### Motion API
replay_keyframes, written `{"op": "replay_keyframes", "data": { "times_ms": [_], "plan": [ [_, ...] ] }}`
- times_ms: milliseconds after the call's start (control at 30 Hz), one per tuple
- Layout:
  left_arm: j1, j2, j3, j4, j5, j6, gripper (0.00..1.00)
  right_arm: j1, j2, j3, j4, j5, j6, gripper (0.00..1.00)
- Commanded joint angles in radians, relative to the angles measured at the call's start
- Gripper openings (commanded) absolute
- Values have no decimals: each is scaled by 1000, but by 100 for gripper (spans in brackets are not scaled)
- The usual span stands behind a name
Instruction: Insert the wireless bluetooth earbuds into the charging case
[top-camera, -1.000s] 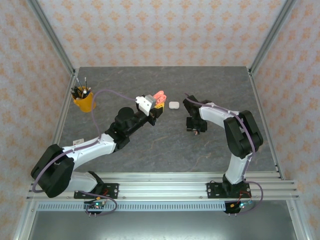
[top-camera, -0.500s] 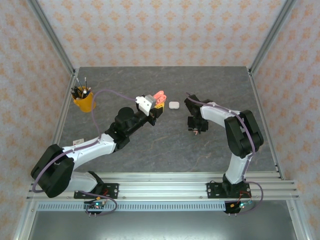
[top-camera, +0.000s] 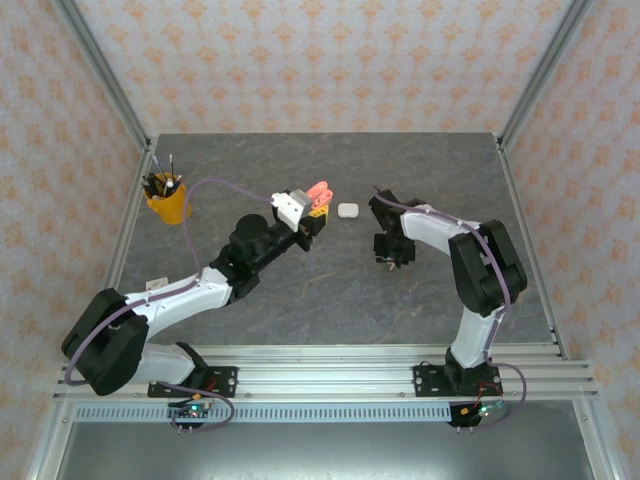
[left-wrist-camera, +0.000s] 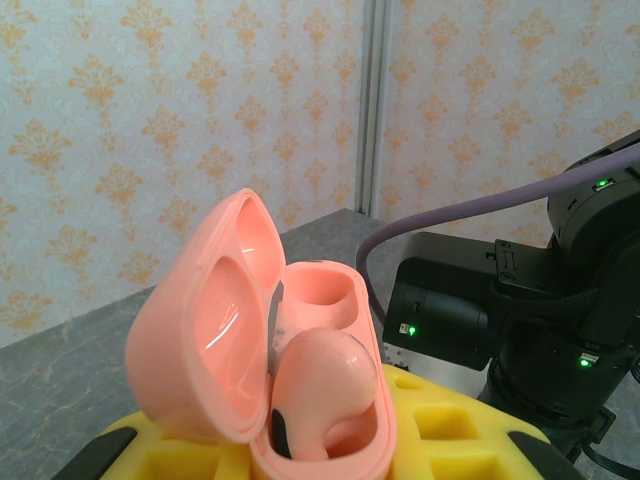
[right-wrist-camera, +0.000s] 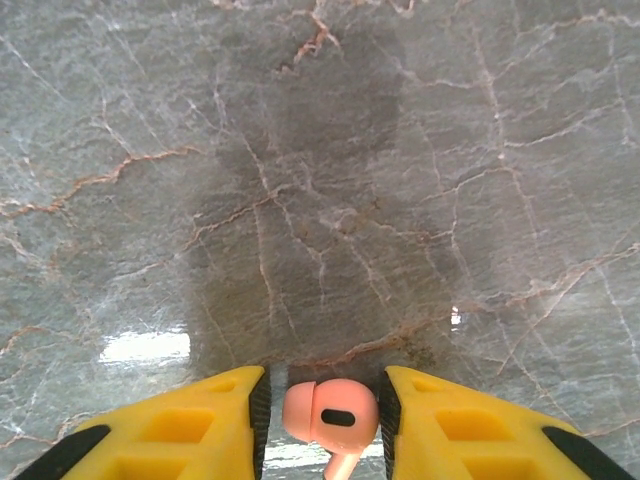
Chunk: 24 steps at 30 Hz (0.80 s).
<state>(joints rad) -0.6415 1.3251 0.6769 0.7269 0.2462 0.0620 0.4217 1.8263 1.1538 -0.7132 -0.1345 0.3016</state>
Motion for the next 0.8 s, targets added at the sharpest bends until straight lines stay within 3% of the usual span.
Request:
{"op": "replay_keyframes", "data": {
  "times_ms": [0,767],
  "plan": [
    [-6,3,0,37,-19,15,0,-4,-14,-17,-4,-3,-4,36],
    [-7,11,10,34,-16,12,0,-5,-46,-21,-7,41,-13,25]
  ]
}}
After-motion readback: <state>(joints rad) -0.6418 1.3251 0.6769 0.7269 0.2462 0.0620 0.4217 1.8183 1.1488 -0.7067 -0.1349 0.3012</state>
